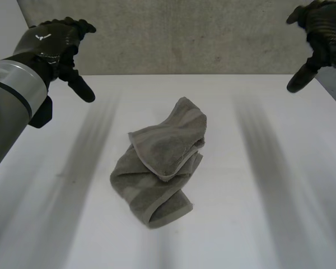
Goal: Fold the towel.
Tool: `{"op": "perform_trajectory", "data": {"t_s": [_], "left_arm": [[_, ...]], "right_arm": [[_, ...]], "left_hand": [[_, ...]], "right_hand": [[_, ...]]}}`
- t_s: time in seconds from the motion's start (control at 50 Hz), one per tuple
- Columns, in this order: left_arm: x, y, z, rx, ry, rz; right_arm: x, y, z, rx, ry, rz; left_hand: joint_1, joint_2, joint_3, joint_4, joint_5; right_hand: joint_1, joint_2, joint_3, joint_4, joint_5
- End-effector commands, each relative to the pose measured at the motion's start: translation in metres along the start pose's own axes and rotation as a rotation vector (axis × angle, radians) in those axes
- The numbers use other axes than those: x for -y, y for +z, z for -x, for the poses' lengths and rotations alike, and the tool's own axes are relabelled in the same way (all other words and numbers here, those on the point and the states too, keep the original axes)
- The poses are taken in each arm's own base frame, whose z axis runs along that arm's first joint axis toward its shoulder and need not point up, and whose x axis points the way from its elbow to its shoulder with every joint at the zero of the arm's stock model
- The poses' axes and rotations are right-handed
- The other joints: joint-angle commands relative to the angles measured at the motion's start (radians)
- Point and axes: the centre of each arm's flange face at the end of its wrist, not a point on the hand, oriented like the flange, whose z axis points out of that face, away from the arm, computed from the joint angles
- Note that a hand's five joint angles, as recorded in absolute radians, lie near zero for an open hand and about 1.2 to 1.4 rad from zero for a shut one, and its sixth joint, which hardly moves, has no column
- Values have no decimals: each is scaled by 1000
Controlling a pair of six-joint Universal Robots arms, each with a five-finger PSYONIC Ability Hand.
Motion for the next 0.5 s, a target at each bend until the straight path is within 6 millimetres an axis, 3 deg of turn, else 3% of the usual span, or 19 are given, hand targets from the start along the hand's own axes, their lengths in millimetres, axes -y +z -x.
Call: {"op": "perform_trajectory", "data": {"t_s": [0.02, 0.12, 0.14, 0.18, 0.24, 0.28, 0.5], "left_arm": [[-33, 13, -9, -78, 52, 80], [-87, 26, -25, -221, 210, 186], [-87, 26, -25, -221, 211, 186], [-112, 33, -29, -262, 281, 212], [-124, 36, -30, -273, 306, 221], [-143, 42, -31, -282, 336, 227], [-177, 50, -36, -288, 339, 210]], "right_arm": [[-32, -3, 18, 212, -250, 182], [-62, -4, 23, 286, -335, 321], [-72, -3, 25, 305, -326, 367], [-82, -2, 28, 324, -314, 404], [-98, 3, 32, 346, -266, 452], [-106, 6, 35, 350, -223, 472], [-172, 36, 70, 396, 179, 532]], "left_hand": [[31, 37, 35, 37, 9], [46, 52, 49, 51, 24], [46, 52, 49, 51, 24], [52, 58, 55, 57, 29], [58, 64, 61, 63, 35], [78, 84, 81, 84, 56], [304, 310, 308, 310, 282]], "right_hand": [[-58, -71, -72, -85, -58], [-58, -71, -72, -85, -58], [-58, -71, -72, -85, -58], [-58, -71, -72, -85, -58], [-58, -71, -72, -85, -58], [-58, -71, -72, -85, -58], [20, 7, 5, -7, 19]]}}
